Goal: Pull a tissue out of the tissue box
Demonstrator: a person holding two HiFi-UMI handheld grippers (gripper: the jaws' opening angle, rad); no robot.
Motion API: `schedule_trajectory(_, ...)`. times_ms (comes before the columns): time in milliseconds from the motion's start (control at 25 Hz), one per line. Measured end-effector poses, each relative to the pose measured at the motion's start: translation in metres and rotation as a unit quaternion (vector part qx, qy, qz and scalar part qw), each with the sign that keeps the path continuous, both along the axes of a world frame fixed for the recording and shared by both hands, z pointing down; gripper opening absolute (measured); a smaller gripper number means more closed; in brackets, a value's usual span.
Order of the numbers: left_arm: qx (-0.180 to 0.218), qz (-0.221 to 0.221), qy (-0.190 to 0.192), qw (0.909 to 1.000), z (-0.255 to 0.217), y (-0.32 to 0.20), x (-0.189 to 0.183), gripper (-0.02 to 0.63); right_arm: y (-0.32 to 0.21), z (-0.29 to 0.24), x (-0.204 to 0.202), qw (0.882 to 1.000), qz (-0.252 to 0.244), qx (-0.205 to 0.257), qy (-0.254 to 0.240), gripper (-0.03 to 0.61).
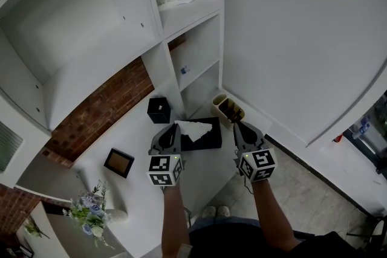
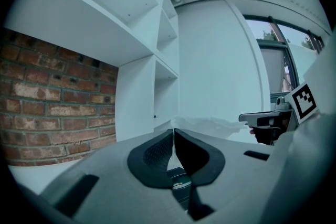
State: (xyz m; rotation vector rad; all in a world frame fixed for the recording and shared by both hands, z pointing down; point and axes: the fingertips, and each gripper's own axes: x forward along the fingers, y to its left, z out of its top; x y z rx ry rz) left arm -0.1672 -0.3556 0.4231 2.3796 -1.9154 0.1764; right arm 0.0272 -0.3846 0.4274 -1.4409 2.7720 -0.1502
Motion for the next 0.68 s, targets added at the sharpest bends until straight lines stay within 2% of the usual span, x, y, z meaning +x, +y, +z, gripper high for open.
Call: schedule_trajectory(680,-0.007,0.014,0.004,0.9999,0.0077,-0.0013,0.0019,0.015,0.0006,0.0024,-0.0008,1.000,0.010,-0.005,0.002,-0.003)
